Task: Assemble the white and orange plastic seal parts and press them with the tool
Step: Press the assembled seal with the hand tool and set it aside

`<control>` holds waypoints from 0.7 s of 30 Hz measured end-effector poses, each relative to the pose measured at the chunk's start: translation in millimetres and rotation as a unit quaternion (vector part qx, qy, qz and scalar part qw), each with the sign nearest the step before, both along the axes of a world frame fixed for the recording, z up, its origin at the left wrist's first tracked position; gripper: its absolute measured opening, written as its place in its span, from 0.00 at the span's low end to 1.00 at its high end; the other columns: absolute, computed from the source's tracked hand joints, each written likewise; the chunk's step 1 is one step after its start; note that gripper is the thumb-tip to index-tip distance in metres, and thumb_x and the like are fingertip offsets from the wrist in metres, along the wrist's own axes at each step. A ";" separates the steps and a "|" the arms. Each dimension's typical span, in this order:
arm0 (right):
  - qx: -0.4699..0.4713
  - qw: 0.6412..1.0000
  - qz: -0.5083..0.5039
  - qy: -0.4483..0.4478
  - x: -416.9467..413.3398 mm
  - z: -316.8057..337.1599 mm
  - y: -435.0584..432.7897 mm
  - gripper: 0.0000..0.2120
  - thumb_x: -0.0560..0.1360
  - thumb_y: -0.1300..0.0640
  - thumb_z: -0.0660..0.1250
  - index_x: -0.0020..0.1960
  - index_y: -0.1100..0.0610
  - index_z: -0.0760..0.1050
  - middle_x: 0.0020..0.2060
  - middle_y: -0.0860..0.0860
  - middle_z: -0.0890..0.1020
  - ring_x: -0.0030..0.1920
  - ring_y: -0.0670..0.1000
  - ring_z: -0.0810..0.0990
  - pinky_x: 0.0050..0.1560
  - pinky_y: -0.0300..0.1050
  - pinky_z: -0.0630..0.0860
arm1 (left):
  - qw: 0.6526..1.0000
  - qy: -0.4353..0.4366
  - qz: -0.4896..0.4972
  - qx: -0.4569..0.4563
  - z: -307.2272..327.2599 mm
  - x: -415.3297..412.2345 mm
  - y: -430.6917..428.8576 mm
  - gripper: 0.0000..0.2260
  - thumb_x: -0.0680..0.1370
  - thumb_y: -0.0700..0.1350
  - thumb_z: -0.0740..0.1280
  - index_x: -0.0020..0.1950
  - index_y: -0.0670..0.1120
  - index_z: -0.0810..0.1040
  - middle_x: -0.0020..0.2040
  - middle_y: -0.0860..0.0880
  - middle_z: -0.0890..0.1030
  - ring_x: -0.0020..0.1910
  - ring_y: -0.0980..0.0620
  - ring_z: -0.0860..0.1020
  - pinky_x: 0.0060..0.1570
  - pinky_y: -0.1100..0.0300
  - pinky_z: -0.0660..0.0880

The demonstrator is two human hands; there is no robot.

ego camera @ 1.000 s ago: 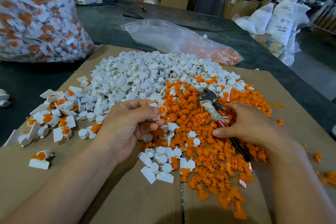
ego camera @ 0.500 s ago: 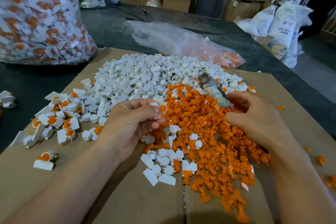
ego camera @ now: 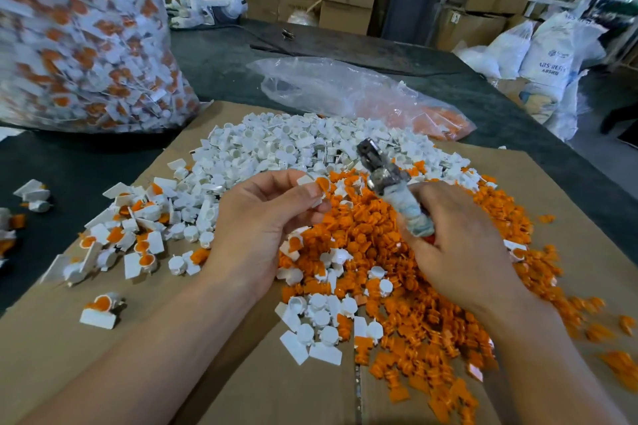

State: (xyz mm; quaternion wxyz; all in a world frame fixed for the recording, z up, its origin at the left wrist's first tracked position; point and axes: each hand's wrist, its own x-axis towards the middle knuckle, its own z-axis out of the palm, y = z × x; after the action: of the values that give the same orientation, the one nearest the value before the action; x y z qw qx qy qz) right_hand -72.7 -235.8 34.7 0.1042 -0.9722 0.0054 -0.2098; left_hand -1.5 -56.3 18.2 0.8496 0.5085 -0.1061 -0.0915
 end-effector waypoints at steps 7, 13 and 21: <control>0.004 1.000 0.002 0.005 3.4 -2.8 12.6 0.09 0.74 0.54 0.64 0.53 0.52 0.69 0.38 0.44 0.70 0.33 0.43 0.64 0.31 0.36 0.59 | 0.999 -0.016 0.027 -0.028 -2.2 -0.1 -6.1 0.03 0.63 0.39 0.70 0.31 0.47 0.82 0.30 0.48 0.81 0.32 0.51 0.82 0.31 0.66 0.76; -0.001 0.999 0.018 0.051 7.7 -12.6 16.9 0.19 0.77 0.52 0.60 0.66 0.52 0.62 0.54 0.47 0.69 0.46 0.44 0.66 0.37 0.39 0.56 | 0.998 -0.032 0.040 -0.040 -3.8 -1.7 -5.7 0.04 0.63 0.38 0.70 0.32 0.46 0.81 0.30 0.48 0.81 0.31 0.53 0.81 0.31 0.65 0.77; 0.008 0.997 0.053 0.053 6.3 -13.2 18.3 0.17 0.76 0.54 0.61 0.65 0.53 0.64 0.49 0.44 0.66 0.46 0.42 0.62 0.39 0.35 0.54 | 0.998 -0.037 0.043 -0.027 -5.3 -2.5 -6.3 0.03 0.64 0.38 0.69 0.36 0.43 0.79 0.31 0.50 0.82 0.31 0.55 0.80 0.32 0.65 0.77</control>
State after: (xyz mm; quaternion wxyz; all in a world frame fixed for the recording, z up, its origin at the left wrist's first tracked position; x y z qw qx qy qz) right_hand -66.4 -217.5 21.5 0.1227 -0.9799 -0.0393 -0.1525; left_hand -3.9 -62.6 12.9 0.8619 0.4922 -0.1177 -0.0328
